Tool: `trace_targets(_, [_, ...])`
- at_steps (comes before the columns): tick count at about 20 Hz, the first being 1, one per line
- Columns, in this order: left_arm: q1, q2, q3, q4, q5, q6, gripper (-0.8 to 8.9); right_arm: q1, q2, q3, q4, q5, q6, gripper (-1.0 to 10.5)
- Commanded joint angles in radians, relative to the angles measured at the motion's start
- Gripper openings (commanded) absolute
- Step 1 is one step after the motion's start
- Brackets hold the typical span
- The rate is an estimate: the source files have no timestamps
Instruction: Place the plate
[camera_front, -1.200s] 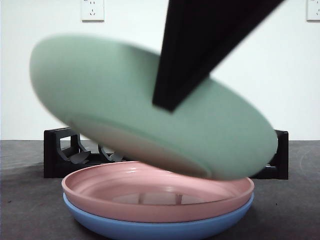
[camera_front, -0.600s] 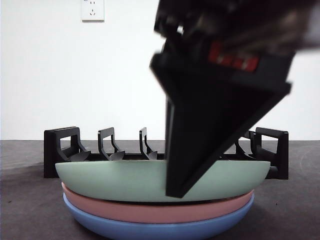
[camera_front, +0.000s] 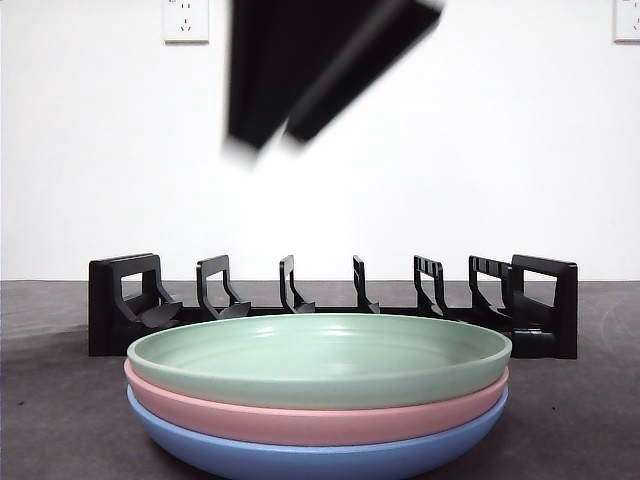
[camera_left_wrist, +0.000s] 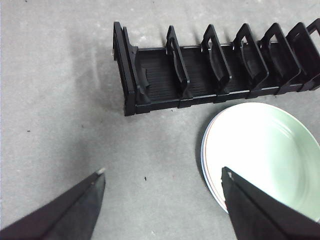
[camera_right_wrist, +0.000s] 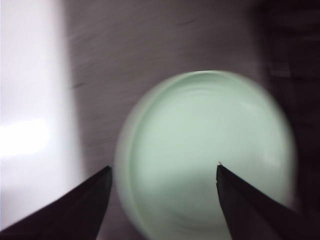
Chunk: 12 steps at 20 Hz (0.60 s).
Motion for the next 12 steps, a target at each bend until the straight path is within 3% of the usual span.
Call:
trace_targets(1, [-0.002,0.023,0.019,0.026,-0.003,0.003,3.72,-0.096,-0.048,0.009,-0.005,0.053,0.063,3.3])
trace_targets(7, [-0.002,0.050,0.019,0.109,-0.003,0.002,3.72,-0.541,-0.114,0.009,0.048,0.012,0.060,3.3])
trace_targets(10, [-0.002,0.050,0.019,0.116,-0.003,0.002,3.72,-0.774,-0.109,0.009,0.205,-0.126,0.062,3.3])
trace_targets(12, [-0.002,0.049,0.019,0.091,-0.003,0.003,3.72,-0.866,-0.111,0.010,0.259,-0.197,0.072,3.3])
